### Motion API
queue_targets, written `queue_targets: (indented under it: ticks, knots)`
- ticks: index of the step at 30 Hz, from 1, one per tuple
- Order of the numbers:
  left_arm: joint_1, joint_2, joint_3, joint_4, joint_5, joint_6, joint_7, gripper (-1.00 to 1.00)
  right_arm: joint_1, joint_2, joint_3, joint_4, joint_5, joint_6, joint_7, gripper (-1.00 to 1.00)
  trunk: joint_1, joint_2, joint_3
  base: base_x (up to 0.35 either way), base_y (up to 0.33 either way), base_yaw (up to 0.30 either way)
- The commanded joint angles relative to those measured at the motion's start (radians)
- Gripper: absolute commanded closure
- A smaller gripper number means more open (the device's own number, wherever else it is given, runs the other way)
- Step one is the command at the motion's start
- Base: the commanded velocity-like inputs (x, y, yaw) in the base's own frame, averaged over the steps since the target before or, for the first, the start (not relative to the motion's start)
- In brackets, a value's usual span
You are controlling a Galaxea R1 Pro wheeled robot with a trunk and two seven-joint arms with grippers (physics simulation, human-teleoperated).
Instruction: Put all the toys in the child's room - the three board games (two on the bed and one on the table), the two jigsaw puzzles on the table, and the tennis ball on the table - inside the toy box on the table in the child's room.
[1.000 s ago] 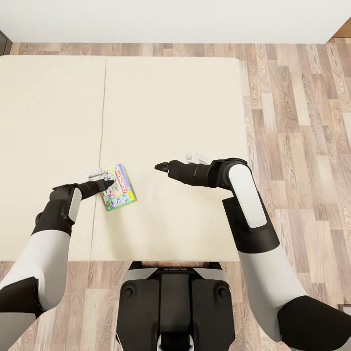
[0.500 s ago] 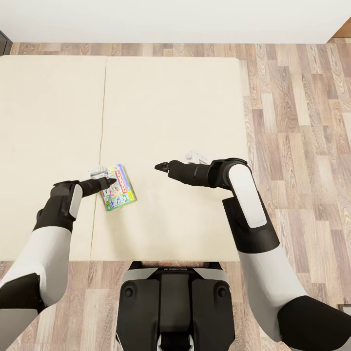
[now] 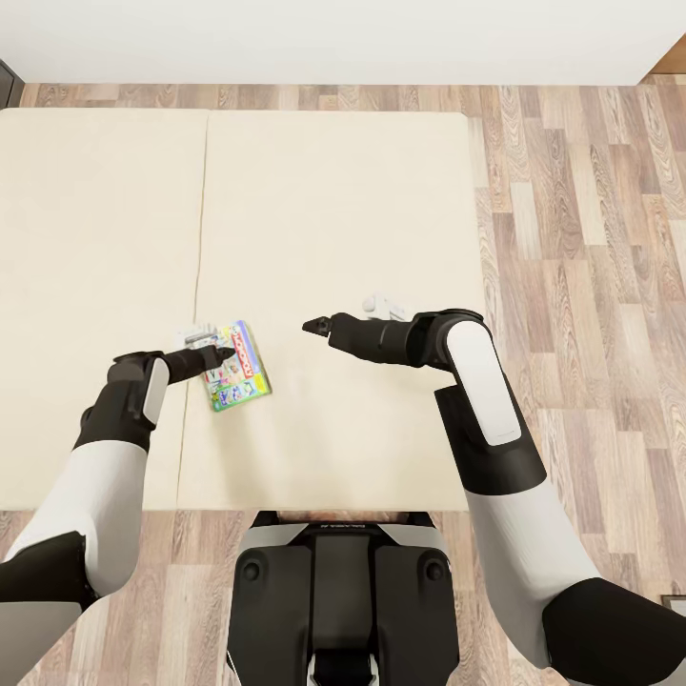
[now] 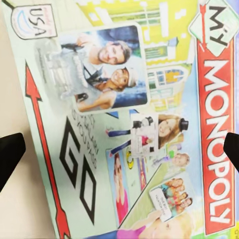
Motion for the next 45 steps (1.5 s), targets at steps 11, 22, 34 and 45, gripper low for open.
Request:
queue_targets:
  ticks: [11,22,34,45]
  knots:
    - [-0.002,0.001,0.003,0.016,-0.005,0.010,-0.001,-1.00,-0.001,0.000,0.001,-0.001,-0.009,0.002,-0.010,-1.00,0.001,-0.002,-0.002,0.000,0.000,0.000]
    - [-0.002,0.001,0.003,0.017,-0.006,0.009,-0.002,-1.00,-0.001,0.000,0.000,-0.001,-0.009,0.002,-0.010,-1.00,0.001,-0.002,-0.015,0.000,0.000,0.000]
    - [-0.002,0.000,0.003,0.016,-0.004,0.006,-0.005,-1.00,-0.001,0.000,0.001,-0.001,-0.009,0.002,-0.010,-1.00,0.001,-0.002,-0.019,0.000,0.000,0.000]
    - [-0.002,0.000,0.003,0.013,-0.003,0.004,-0.016,-1.00,-0.001,0.000,0.001,-0.001,-0.009,0.002,-0.010,-1.00,0.001,-0.002,-0.019,0.000,0.000,0.000]
